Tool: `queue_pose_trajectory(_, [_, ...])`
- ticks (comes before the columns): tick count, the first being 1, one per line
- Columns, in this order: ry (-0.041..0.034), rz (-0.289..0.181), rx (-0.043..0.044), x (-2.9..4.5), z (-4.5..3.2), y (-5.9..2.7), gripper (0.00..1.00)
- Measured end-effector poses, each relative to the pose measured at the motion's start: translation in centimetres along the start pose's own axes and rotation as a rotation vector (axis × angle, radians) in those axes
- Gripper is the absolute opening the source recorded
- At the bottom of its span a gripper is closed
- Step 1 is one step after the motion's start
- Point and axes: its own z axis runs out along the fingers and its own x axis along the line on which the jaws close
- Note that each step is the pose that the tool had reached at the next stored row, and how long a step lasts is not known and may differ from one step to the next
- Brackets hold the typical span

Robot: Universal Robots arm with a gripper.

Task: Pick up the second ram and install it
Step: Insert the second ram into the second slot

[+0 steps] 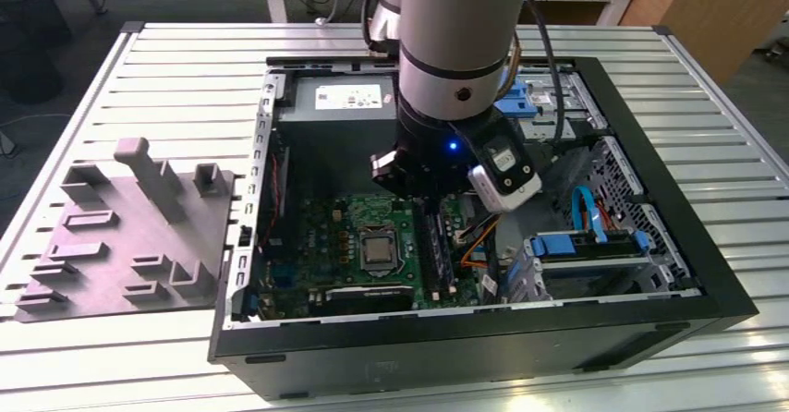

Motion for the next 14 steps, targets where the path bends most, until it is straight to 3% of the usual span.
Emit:
queue_pose_trajectory(6, [-0.0008,0.001,-0.0155,-0.35,0.52,-0.05,0.14])
queue_pose_trajectory(14, [-0.0022,0.018,-0.0235,-0.31,1.47,-0.12,0.14])
